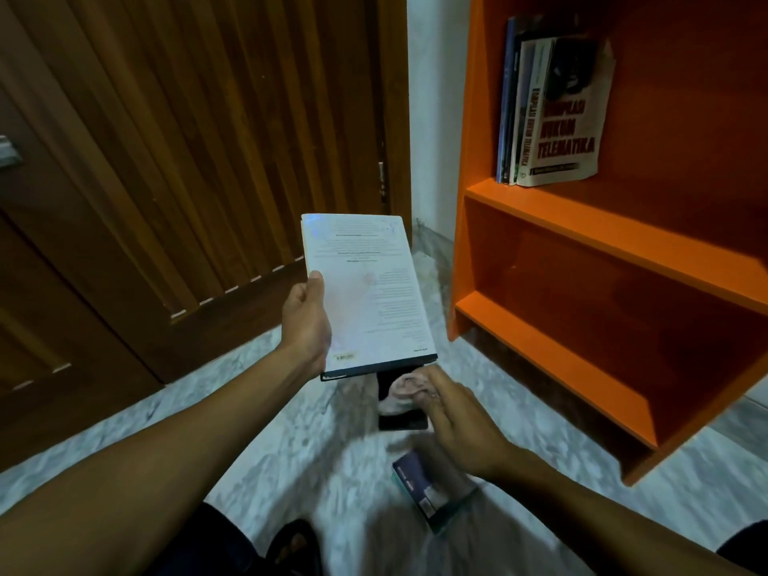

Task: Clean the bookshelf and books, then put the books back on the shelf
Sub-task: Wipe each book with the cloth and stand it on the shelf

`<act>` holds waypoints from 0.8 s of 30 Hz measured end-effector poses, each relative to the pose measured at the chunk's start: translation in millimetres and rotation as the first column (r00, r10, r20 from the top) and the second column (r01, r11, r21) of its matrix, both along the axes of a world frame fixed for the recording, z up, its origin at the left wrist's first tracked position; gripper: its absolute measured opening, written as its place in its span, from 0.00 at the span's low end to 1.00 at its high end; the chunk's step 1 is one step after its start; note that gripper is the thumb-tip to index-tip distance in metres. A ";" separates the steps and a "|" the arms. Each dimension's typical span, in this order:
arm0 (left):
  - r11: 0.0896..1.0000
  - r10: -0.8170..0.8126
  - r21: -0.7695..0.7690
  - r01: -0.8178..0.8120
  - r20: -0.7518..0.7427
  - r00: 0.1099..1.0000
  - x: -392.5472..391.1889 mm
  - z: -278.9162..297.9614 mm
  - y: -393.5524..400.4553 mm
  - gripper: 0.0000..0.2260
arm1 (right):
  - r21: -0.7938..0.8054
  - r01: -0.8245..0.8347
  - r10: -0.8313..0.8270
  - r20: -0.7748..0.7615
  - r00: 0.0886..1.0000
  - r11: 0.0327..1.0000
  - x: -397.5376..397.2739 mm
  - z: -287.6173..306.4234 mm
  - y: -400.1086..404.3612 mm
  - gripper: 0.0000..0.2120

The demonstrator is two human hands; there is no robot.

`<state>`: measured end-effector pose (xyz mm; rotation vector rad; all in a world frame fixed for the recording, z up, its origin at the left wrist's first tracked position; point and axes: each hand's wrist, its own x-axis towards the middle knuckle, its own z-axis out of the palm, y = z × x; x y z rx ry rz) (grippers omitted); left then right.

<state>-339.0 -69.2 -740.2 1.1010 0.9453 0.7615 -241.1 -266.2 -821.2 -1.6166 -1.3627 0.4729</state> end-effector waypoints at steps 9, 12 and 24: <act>0.990 -0.139 -0.026 0.140 0.014 0.990 -4.3 -2.4 -4.1 0.16 | -0.235 0.217 -0.277 -0.942 0.189 0.947 31.8 11.6 16.2 0.17; 0.978 -0.206 -0.044 0.206 -0.004 0.978 2.6 -7.2 -11.9 0.16 | -0.099 0.088 -0.118 -0.963 0.241 0.991 28.0 32.1 13.0 0.19; 0.827 -0.202 0.387 0.407 -0.472 0.858 24.2 11.9 -42.6 0.33 | -0.122 0.462 -0.458 -0.486 0.744 0.879 22.8 39.0 20.7 0.21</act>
